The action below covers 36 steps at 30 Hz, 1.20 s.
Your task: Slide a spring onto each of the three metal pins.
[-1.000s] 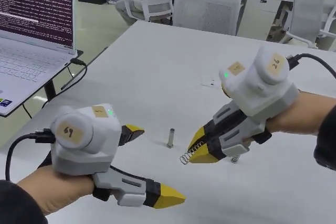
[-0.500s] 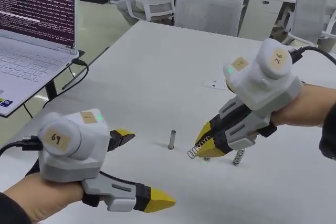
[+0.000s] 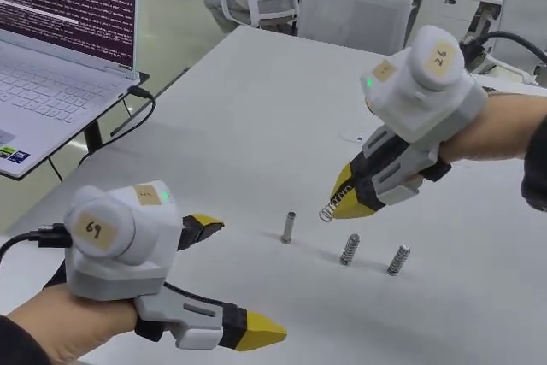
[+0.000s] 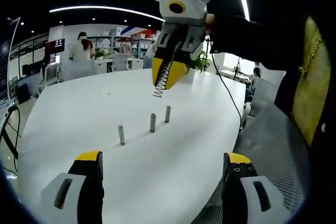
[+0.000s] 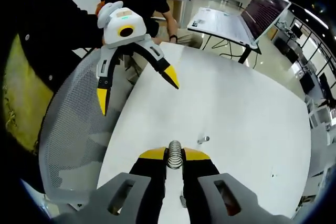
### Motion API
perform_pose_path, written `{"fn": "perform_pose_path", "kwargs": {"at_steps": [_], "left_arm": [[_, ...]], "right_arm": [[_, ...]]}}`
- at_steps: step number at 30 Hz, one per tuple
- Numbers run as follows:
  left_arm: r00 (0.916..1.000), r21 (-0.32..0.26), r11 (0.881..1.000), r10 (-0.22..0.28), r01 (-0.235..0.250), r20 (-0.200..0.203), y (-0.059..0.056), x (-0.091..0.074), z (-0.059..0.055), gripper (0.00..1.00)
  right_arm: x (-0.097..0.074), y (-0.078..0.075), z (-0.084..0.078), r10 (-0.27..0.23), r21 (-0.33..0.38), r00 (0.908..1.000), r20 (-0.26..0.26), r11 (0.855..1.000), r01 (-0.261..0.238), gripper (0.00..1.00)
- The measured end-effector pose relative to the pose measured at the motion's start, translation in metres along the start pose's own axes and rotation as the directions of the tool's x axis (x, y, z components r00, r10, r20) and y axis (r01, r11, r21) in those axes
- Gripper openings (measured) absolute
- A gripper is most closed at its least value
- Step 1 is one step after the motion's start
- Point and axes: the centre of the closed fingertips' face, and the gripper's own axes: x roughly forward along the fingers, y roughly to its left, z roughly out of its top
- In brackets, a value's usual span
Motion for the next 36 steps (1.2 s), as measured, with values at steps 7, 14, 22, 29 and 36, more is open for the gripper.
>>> {"fn": "perform_pose_path", "kwargs": {"at_steps": [7, 14, 22, 29, 36], "left_arm": [[1.0, -0.007, 1.0, 0.007, -0.007, 0.003, 0.003, 0.0, -0.002, 0.92], [0.9999, -0.011, 1.0, 0.011, -0.011, -0.004, 0.005, 0.0, -0.007, 0.91], [0.9999, -0.011, 1.0, 0.01, -0.01, -0.014, 0.007, 0.0, -0.01, 0.9], [0.9997, -0.021, 1.0, 0.003, -0.004, -0.025, 0.004, 0.002, -0.015, 0.88], [0.9997, -0.031, 1.0, 0.004, -0.005, -0.024, 0.004, 0.003, -0.017, 0.88]], "right_arm": [[0.014, -0.03, -0.005, 0.001, -0.012, 0.9981, -0.062, 1.0, -0.001, 0.08], [0.032, -0.05, -0.007, 0.013, -0.027, 0.9937, -0.111, 1.0, -0.016, 0.08], [0.053, -0.062, -0.012, 0.02, -0.049, 0.9853, -0.17, 0.998, -0.028, 0.08], [0.07, -0.064, -0.015, 0.046, -0.047, 0.9802, -0.193, 0.997, -0.056, 0.08], [0.081, -0.066, -0.022, 0.061, -0.049, 0.9752, -0.213, 0.996, -0.073, 0.08]]}}
